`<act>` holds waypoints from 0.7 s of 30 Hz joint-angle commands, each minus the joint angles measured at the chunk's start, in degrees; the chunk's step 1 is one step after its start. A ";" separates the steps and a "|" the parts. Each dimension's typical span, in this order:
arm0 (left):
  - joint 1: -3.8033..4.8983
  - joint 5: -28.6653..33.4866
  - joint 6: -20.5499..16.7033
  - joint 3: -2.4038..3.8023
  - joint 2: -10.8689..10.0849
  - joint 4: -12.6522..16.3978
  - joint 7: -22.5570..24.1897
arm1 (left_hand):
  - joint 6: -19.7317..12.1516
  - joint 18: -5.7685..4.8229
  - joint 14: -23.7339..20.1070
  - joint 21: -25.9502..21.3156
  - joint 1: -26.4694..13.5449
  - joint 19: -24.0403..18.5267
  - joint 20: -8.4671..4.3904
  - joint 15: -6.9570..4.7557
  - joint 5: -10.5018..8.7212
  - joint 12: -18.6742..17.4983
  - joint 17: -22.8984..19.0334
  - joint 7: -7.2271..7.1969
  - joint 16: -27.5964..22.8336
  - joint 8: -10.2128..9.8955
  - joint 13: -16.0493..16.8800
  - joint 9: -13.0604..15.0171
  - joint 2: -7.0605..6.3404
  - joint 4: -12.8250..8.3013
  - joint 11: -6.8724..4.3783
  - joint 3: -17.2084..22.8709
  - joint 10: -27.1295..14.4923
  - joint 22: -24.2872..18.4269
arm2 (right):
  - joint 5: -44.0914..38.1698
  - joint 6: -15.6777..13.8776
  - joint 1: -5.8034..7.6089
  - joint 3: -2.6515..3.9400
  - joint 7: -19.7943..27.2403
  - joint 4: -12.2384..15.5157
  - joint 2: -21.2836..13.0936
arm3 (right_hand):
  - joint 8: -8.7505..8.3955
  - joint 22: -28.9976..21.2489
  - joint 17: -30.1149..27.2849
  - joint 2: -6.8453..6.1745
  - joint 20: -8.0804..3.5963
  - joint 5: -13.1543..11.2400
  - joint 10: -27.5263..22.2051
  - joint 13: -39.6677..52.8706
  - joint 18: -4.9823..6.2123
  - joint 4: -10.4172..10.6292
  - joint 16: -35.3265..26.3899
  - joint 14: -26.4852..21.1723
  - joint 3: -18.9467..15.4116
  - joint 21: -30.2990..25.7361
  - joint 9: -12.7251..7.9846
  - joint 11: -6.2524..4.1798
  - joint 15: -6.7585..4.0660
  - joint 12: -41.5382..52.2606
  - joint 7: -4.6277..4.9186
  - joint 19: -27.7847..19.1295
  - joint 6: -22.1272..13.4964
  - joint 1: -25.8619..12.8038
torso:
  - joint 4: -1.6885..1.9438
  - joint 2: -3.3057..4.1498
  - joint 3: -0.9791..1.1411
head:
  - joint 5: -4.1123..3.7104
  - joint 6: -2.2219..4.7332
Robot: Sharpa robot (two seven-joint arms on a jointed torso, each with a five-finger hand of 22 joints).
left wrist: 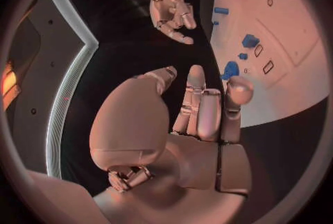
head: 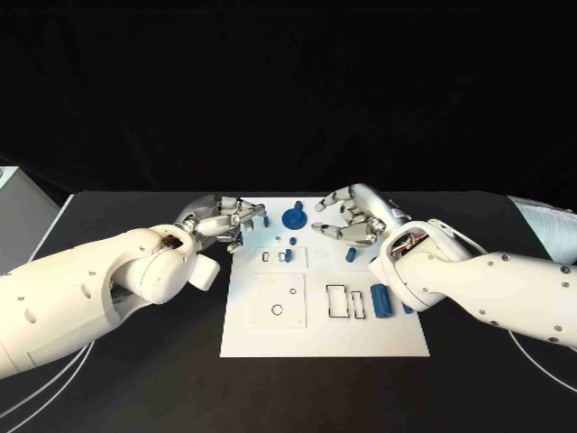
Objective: Assemble the parts on the task board
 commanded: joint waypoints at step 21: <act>8.90 -38.38 24.05 -3.86 13.87 -14.28 -29.90 | -0.39 -3.39 5.32 7.35 -5.22 8.71 -1.20 -1.20 -0.28 21.05 11.90 -1.78 6.16 8.34 25.19 5.80 1.02 0.93 -1.43 -1.81 10.54 13.15 | 20.27 0.83 3.21 0.44 4.35 -3.17 -3.65 | -0.07 14.20 14.34 -0.57 0.49 3.19 4.01 13.27 -0.45 0.14 0.04 5.69 1.00 -0.44 -0.25 0.49 0.48 -0.51 0.19 5.27 -1.18 -0.22 | -1.06 -1.93 2.02 | 1.68 -1.72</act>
